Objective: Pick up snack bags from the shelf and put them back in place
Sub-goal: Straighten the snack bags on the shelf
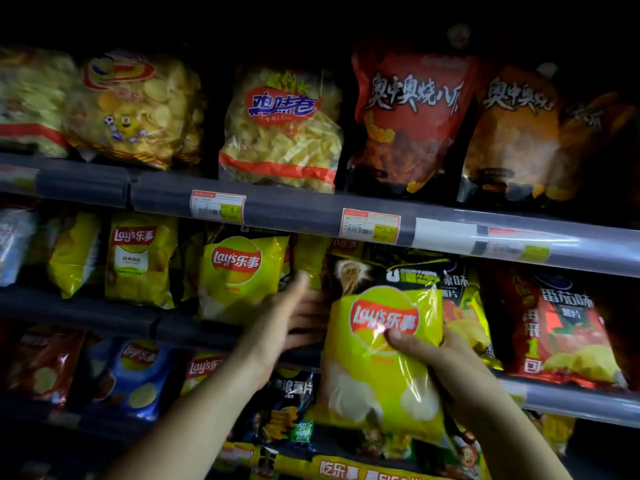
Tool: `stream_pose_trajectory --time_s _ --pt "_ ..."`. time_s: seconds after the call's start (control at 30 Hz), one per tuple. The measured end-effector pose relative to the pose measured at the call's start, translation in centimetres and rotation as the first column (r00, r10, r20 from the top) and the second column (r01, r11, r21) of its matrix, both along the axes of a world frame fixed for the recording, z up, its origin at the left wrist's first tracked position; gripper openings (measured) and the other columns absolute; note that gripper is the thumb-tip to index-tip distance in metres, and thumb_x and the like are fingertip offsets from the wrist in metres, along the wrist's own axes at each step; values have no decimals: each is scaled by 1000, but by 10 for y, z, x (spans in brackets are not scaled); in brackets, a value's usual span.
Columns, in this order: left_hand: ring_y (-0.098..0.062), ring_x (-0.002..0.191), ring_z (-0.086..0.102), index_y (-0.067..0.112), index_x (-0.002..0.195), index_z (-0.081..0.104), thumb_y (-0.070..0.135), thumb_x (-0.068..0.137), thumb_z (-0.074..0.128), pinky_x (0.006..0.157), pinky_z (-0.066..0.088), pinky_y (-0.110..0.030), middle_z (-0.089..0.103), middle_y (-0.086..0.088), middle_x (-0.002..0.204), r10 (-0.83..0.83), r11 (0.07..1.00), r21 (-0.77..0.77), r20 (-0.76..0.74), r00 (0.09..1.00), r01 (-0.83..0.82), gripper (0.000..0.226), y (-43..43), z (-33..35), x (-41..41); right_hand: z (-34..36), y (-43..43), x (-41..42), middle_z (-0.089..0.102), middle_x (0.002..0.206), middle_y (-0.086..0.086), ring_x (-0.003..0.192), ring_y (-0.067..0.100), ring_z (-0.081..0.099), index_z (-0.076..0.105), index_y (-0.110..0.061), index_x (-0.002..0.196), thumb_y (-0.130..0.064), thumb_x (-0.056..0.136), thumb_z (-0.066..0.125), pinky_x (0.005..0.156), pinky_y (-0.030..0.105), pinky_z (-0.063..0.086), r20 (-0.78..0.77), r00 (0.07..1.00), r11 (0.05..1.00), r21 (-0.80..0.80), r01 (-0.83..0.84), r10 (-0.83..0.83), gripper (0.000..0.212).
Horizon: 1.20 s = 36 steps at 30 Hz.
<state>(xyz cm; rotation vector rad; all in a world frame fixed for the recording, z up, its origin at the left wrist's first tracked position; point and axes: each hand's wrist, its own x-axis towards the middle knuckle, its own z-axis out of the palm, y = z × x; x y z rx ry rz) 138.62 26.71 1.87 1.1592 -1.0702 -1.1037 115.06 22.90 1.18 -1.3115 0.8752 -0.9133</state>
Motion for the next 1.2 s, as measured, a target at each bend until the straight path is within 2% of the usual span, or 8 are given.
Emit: stream_pose_trajectory --time_s 0.23,0.3,0.47,0.7,0.8,0.9,1.0,1.2 --pt "-25 112 68 16 127 59 62 46 87 99 52 -54 70 -8 123 243 970 -68 206 948 -233 97 -44 -38 -7 3 -33 29 78 102 15 86 23 79 67 -10 111 -38 76 86 74 43 65 -87 963 954 -184 236 -255 49" --pt "-24 112 67 17 128 58 59 51 82 100 52 -52 69 -7 124 309 950 -114 213 927 -291 91 -57 -33 -5 -4 -39 31 74 104 17 78 18 72 62 -8 114 -24 85 81 59 31 55 -119 934 917 -265 298 -338 37" --pt "-21 109 67 19 125 58 56 61 77 96 54 -47 71 -3 119 355 935 -147 346 869 -323 77 -83 -36 -1 -2 -53 42 74 114 7 103 25 71 58 -15 129 -13 90 69 78 33 55 -129 938 925 -256 282 -322 40" --pt "-14 89 66 16 104 61 36 90 69 59 38 -5 67 10 92 306 951 -154 594 744 -268 26 -78 -41 -9 -12 -55 44 76 113 -2 105 25 71 57 -32 126 -51 64 64 95 56 56 -330 887 928 -297 226 -322 65" --pt "-17 116 62 16 134 53 42 88 69 84 44 -12 66 4 122 295 956 -203 667 685 -214 55 -58 -34 -10 -1 -38 45 74 110 -3 102 22 72 56 -24 125 -37 79 70 90 47 59 -310 852 871 -401 284 -421 50" --pt "-9 130 52 22 149 40 35 90 68 108 45 -28 54 7 144 342 935 -307 650 678 -177 67 -20 -31 3 1 -22 49 66 114 -5 109 19 65 54 -21 122 -10 91 69 93 35 51 -193 824 767 -520 375 -533 36" --pt "-1 106 64 24 128 58 23 90 68 91 56 -28 66 10 119 503 852 -444 546 670 -279 39 9 -29 37 2 -13 70 67 118 2 110 19 66 57 -17 124 -28 86 65 96 41 55 -158 822 711 -606 357 -548 41" --pt "-17 105 60 20 125 52 27 89 70 88 52 -35 60 2 121 748 664 -445 398 531 -601 41 7 -33 122 -1 -20 164 72 114 1 105 18 70 57 -16 119 -25 90 72 96 47 57 -334 906 857 -513 57 -260 34"
